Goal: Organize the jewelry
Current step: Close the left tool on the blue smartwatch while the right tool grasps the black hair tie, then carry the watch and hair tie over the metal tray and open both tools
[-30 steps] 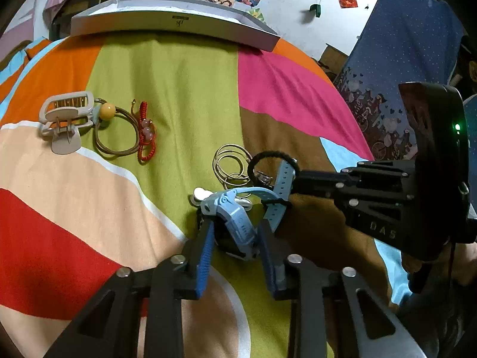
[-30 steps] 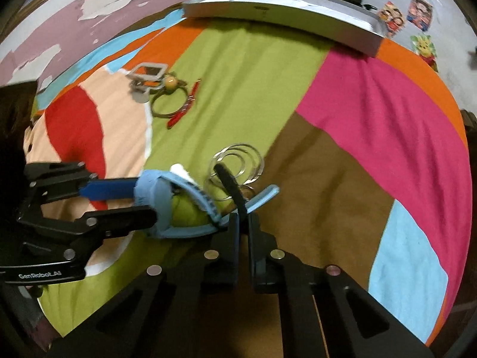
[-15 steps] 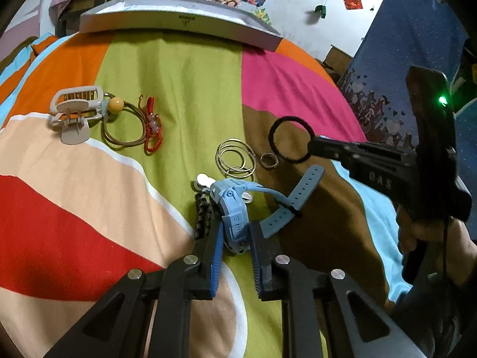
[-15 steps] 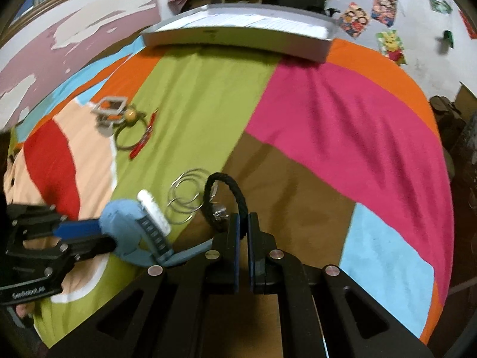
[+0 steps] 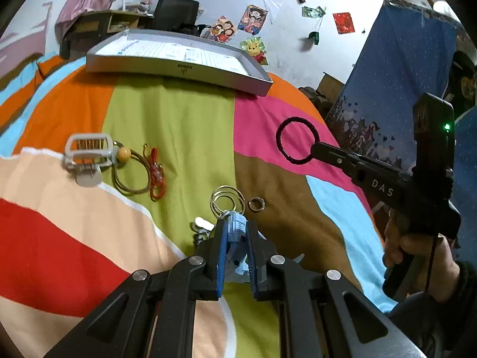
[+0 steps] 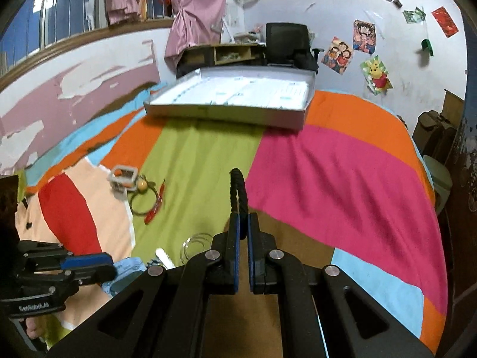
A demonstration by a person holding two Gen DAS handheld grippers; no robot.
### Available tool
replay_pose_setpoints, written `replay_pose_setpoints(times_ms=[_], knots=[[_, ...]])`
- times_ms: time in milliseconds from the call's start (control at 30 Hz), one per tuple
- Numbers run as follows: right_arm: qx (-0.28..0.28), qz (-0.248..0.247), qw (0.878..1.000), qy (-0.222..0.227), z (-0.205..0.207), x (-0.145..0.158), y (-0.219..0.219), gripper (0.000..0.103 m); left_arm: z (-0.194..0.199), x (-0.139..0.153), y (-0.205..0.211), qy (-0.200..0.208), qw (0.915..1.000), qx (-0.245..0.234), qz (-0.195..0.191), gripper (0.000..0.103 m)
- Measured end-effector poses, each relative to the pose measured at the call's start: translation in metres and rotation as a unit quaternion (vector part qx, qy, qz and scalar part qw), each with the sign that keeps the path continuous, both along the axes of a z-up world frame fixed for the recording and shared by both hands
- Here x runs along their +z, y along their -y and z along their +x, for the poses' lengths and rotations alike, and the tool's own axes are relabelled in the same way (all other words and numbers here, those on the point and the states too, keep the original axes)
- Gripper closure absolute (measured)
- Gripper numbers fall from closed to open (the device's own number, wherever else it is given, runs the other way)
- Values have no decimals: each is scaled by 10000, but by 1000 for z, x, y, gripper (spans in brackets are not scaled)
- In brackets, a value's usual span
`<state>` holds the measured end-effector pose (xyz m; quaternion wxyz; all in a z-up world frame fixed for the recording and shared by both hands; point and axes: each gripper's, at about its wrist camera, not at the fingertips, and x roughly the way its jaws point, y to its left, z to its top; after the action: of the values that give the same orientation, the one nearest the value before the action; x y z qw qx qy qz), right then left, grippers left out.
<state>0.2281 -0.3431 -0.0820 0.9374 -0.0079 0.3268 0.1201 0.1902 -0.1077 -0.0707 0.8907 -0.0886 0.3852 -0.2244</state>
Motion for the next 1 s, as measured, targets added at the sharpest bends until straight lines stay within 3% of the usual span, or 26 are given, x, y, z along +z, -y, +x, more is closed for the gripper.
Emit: replay_pose_setpoints(times_ms=[233,333,567,700,1000], knots=[[18,15,10000,-9,-2,-2,-1,98,-3,-21,3,-266,9993,-118,247,91],[88,7,10000,-27,-2,-3,-4,98,-3,-30,11,-416,9967,-266,648,91],[191,22,9998,-84,-2,-6,-6,98,1,-31,20,-433,9938,-375,955,88],[209,26,9997,-114,-2,-7,-5,98,2,-38,25,-675,9898,-508,1147,85],[229,28,9996,-132,-2,-8,-6,98,4,-37,19,-670,9921,-428,971,86]])
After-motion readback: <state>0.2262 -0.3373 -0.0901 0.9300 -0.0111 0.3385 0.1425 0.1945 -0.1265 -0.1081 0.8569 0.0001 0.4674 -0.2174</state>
